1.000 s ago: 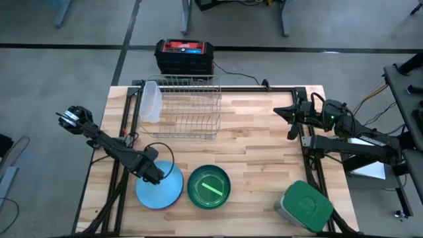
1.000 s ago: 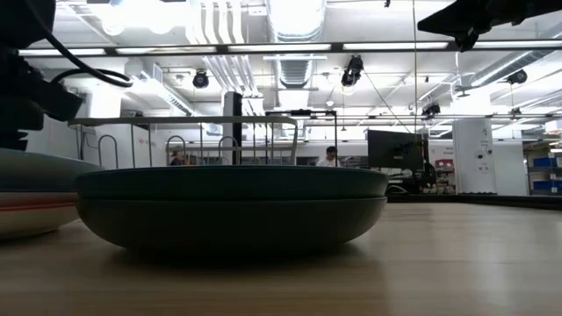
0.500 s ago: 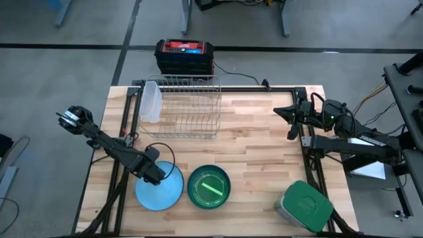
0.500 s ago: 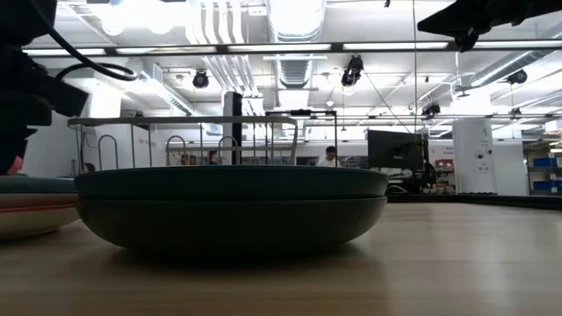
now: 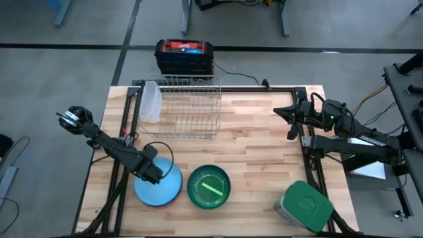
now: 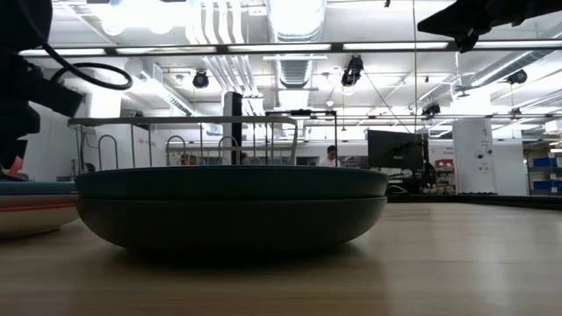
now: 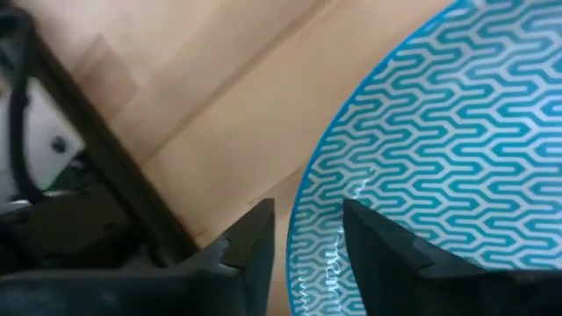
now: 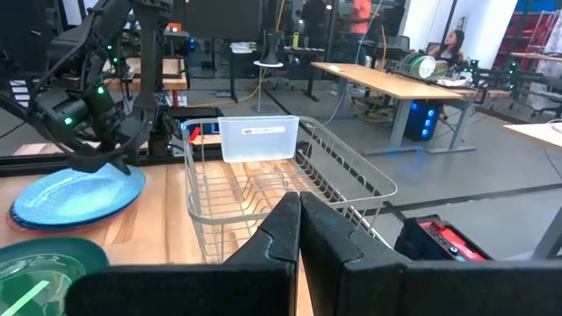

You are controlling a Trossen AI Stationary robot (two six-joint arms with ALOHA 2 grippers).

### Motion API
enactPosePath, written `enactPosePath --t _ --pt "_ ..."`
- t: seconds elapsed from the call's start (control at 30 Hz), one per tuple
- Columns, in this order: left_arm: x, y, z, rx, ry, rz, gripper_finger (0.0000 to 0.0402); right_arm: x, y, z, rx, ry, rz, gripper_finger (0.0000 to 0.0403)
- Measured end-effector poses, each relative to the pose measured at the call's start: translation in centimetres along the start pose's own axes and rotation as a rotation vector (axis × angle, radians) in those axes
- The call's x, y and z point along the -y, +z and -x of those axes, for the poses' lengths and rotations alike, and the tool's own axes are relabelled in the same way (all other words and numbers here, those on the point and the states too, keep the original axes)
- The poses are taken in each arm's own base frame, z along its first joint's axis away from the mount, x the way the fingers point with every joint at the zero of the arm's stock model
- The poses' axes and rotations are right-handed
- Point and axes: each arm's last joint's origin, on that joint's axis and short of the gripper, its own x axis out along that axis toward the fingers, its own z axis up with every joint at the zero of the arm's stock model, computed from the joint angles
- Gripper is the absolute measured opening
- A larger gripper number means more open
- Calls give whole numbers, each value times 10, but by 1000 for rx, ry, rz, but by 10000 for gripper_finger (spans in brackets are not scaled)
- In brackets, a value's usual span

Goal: Sort dishes
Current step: Put the light blue patterned plate into the dish rack

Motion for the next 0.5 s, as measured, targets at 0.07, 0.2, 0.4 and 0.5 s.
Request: enactPosePath --t 0.07,0.2,0.4,0.5 --pt "-3 0 0 0 27 3 90 0 0 0 0 0 0 0" --pt "-3 0 1 -5 13 18 61 0 0 0 0 0 -8 0" --pt "-8 -1 7 -44 -37 113 62 0 0 0 0 0 -9 0" --pt "-11 -1 11 -63 -66 168 80 0 0 0 0 0 -8 0"
